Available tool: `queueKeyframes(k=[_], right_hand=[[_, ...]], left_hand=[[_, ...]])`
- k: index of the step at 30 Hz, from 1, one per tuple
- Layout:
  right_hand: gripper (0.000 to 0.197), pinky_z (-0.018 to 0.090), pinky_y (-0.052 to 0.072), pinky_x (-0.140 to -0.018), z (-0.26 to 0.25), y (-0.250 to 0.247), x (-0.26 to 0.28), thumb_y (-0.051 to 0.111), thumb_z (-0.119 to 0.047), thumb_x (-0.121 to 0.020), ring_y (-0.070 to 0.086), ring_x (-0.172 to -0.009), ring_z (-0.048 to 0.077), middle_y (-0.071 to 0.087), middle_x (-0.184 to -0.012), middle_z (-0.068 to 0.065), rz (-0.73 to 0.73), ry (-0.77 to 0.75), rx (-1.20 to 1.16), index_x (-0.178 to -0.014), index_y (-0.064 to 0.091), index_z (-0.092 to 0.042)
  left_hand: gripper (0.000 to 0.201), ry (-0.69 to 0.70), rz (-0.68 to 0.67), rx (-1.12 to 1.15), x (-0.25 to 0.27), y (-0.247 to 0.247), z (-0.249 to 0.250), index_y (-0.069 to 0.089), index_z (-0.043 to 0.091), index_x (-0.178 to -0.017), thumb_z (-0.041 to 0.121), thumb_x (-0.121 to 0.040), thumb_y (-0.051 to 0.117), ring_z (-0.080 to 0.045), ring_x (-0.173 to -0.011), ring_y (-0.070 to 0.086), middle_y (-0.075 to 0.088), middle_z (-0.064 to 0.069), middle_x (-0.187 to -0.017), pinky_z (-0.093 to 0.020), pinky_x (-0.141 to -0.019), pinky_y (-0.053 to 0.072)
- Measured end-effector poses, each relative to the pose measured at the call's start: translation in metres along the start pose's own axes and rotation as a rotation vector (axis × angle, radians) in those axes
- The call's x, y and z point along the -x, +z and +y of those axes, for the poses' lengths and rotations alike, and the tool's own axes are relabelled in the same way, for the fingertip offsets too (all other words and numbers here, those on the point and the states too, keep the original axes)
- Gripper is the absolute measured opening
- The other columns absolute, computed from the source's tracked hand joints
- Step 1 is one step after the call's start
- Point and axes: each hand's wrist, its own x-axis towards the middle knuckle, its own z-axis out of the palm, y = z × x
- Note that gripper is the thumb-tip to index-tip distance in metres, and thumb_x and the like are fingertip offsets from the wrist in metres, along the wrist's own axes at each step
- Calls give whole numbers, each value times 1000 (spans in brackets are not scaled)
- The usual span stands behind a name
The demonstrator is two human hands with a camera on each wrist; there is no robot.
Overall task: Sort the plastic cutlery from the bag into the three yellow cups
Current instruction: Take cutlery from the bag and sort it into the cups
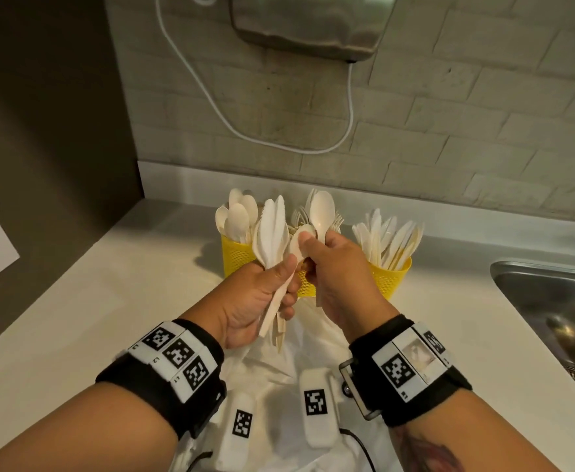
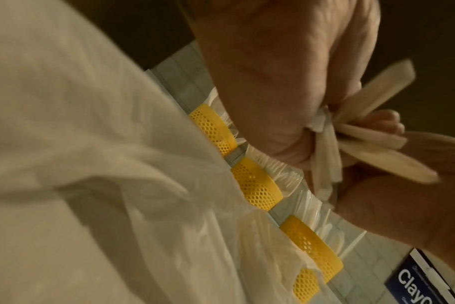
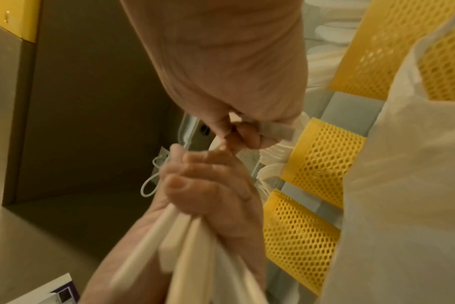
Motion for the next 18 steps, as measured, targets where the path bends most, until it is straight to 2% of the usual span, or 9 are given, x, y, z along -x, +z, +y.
queueKeyframes(k=[2,5,6,8,10,12,13,15,18], right_hand=[[20,30,46,-51,-4,0,-2,50,-25,-102,51,-54,18,61,-67,7,74,-12,-63,-94,58,-8],[16,38,55,-68,-11,-3,-3,41,-27,-105,61,-62,20,62,-71,8,127,18,-300,-102,50,-15],[15,37,58,-67,-13,-5,-3,41,-27,-105,63,-61,19,59,-72,8,120,34,-361,-105,48,-14],[11,28,53,-52,-14,-8,-4,42,-24,-105,59,-55,13,53,-74,6,79,67,-351,-104,48,-14],[8,22,43,-44,-11,-6,-2,43,-18,-104,48,-48,9,47,-71,5,19,87,-289,-100,48,-14],[10,21,40,-42,-5,-2,0,44,-18,-104,41,-47,10,43,-69,7,-58,109,-229,-105,49,-9],[18,22,41,-43,-3,0,1,46,-23,-103,40,-49,12,44,-70,10,-128,134,-209,-109,52,-6],[28,23,42,-50,-1,-2,4,50,-31,-100,44,-52,15,49,-71,12,-301,237,-216,-111,60,-7],[23,22,42,-61,3,-14,2,69,-21,-81,51,-57,14,56,-71,7,-487,380,-341,-97,63,-6]], left_hand=[[33,-19,15,17,0,0,-2,63,5,-98,34,-82,62,-8,-50,49,55,-2,-63,-18,-45,45],[23,-24,60,23,1,-4,-1,68,8,-90,28,-91,58,-8,-48,51,59,-5,-64,-17,-43,44],[22,-17,73,19,1,-6,-1,68,9,-88,26,-93,56,-8,-47,49,58,-4,-63,-16,-43,42],[21,-7,80,19,2,-11,1,65,8,-88,26,-92,57,-7,-44,44,52,-1,-60,-16,-41,38],[22,-16,56,42,2,-12,2,62,7,-89,28,-85,59,-4,-41,39,46,1,-57,-15,-38,34],[22,-25,7,47,3,-9,2,60,6,-87,27,-82,61,-3,-39,36,45,2,-55,-14,-37,32],[21,-23,-20,41,3,-8,3,60,6,-87,26,-81,64,-2,-39,36,45,2,-55,-13,-37,31],[27,-19,-76,36,3,-9,5,61,3,-87,25,-78,75,-1,-38,38,48,1,-54,-12,-37,33],[43,-61,-192,79,6,-15,13,66,1,-83,24,-58,93,0,-36,44,53,-3,-55,-12,-36,38]])
